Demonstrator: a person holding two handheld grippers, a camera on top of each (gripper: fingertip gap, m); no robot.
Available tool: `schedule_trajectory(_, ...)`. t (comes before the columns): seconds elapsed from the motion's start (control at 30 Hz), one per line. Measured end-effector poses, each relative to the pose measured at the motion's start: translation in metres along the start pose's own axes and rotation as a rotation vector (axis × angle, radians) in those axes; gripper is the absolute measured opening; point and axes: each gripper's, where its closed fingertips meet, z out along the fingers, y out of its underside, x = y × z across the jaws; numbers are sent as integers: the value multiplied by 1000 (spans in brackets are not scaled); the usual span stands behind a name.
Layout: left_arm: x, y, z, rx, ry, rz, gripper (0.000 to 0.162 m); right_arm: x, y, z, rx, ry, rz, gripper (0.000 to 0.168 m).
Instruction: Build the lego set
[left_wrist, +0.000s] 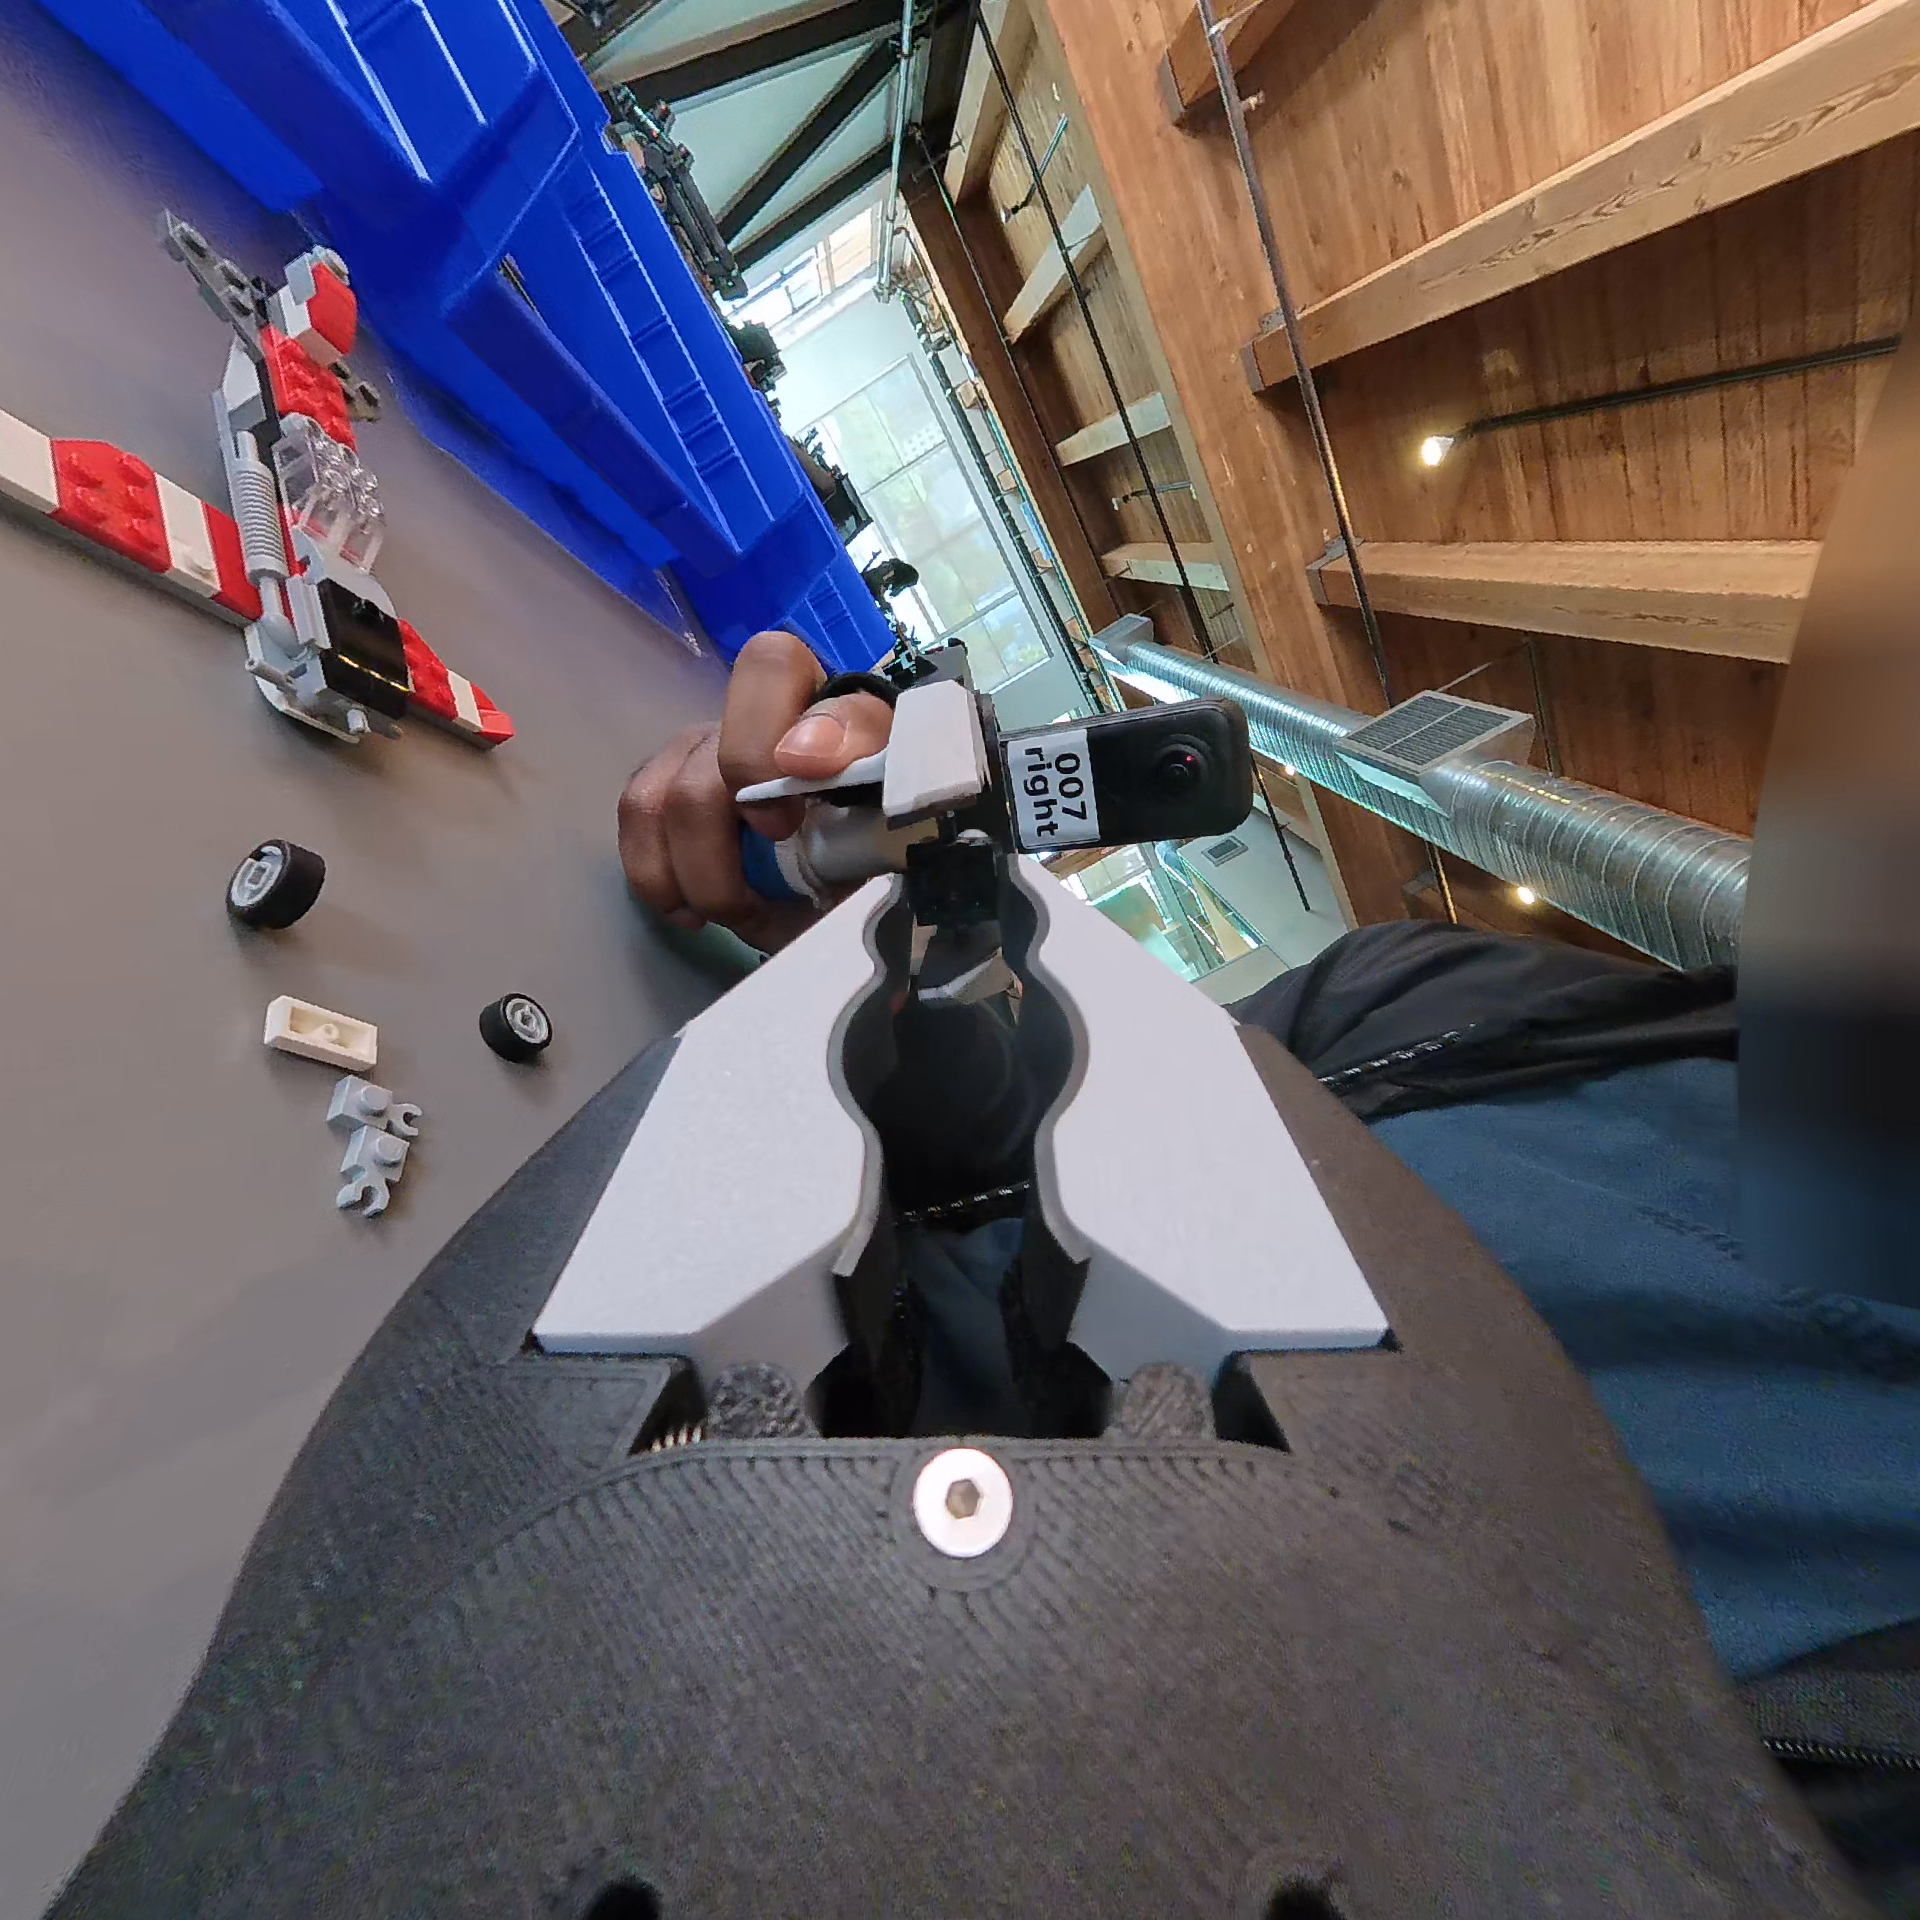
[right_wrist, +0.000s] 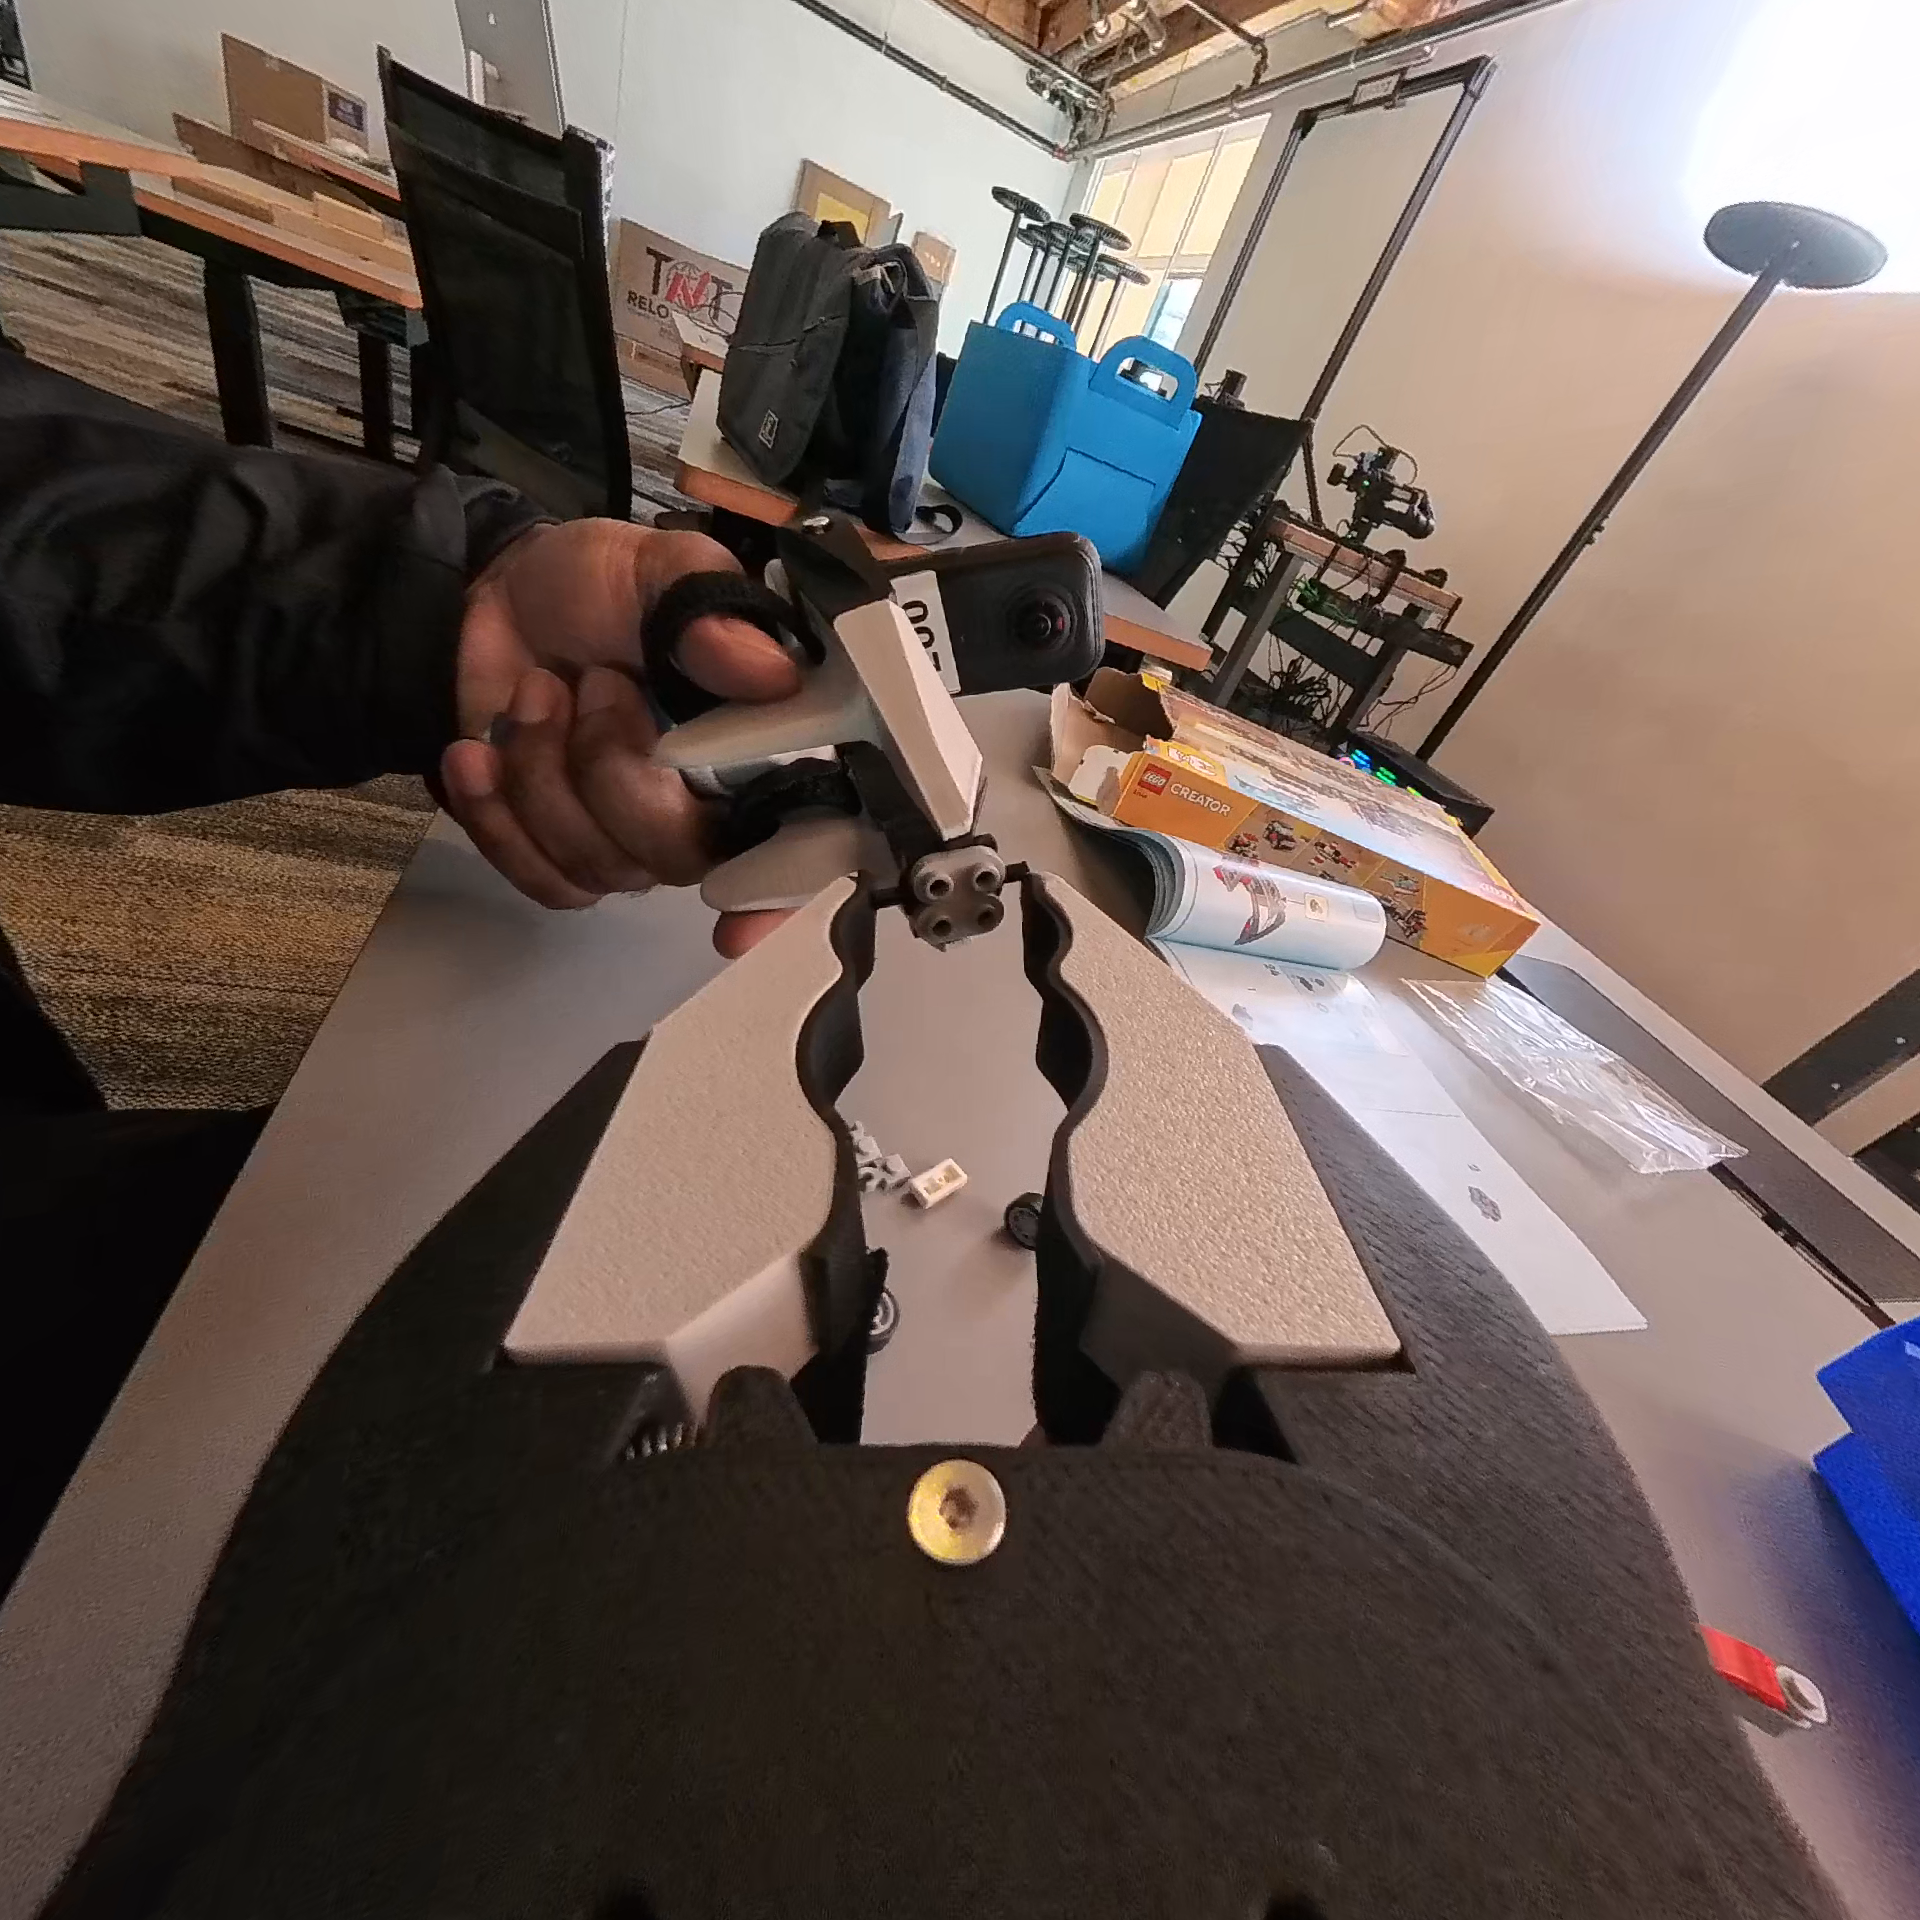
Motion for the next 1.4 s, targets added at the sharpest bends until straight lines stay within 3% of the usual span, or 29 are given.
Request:
schedule_trajectory(0.43,-1,-4,1,28,12,-9,17,4,0,0,-3,26,-4,29)
schedule_trajectory(0.8,-10,-13,-16,53,-88,50,17,4,3,-1,-16,27,-17,32)
schedule_trajectory(1.4,-14,2,-10,-33,-99,49,18,-5,1,0,-4,-19,-19,19)
